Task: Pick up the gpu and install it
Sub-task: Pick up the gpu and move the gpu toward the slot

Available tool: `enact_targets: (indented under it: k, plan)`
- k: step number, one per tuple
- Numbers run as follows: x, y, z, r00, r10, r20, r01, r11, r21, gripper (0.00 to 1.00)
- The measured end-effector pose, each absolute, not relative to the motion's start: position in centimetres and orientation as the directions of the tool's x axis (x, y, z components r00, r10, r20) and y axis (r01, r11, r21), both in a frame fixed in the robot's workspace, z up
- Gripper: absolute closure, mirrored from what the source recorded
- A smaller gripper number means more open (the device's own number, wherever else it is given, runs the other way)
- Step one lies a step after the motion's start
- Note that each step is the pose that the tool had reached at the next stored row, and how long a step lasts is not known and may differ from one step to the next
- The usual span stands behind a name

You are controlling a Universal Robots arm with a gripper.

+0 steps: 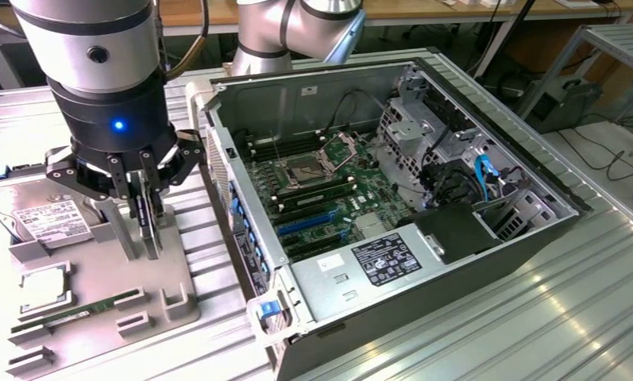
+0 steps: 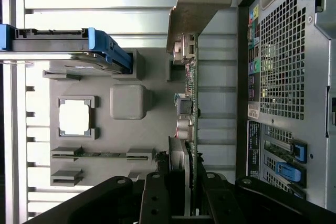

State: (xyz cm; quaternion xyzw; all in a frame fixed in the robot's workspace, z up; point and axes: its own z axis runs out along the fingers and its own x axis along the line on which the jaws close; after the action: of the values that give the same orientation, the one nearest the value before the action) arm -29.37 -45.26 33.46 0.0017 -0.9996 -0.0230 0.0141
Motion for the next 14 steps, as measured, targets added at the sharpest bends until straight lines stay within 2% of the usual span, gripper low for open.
enact_targets:
  k: [14]
  plan:
    - [-29.37, -45.26, 34.24, -1.0, -0.004, 0.028, -0.003, 0.999, 0.047, 0.72]
